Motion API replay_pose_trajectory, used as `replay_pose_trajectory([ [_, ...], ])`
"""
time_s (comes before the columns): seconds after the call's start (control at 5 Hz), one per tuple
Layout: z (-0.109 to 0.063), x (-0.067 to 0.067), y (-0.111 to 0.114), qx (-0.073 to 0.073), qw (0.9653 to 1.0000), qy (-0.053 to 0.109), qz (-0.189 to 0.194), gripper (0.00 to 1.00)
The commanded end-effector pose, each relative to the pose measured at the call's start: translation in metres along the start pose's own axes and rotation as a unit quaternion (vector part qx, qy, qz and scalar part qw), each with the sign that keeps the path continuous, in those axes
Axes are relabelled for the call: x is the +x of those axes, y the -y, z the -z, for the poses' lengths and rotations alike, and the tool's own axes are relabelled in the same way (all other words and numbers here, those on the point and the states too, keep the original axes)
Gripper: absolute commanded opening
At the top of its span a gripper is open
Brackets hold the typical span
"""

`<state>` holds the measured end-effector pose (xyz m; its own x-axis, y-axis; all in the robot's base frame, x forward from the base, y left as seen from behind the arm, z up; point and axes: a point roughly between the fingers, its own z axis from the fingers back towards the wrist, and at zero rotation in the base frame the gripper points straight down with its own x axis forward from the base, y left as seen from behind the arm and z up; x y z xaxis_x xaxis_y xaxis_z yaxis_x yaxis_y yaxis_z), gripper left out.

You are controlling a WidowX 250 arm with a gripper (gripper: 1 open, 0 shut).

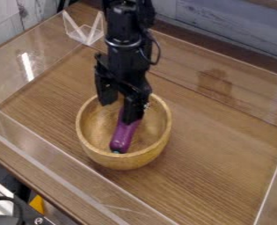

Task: Remove the purple eggplant from inside the brown bowl and put it on the table

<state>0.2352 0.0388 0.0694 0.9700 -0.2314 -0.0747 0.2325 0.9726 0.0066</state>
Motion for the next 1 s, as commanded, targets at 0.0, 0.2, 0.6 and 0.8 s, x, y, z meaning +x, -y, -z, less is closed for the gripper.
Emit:
replay_pose_trajectory([
  [0.0, -0.01, 0.013, -0.018, 0.01, 0.9996, 0.024, -0.007, 1.0],
  [0.2, -0.004, 0.008, -0.015, 0.011, 0.9995, 0.027, 0.012, 1.0],
  [0.6, -0.005, 0.009, -0.006, 0.013, 0.9985, 0.034, 0.041, 1.0],
  [0.8, -0.012, 0.014, 0.001, 0.013, 0.9979, 0.038, 0.051, 0.0],
])
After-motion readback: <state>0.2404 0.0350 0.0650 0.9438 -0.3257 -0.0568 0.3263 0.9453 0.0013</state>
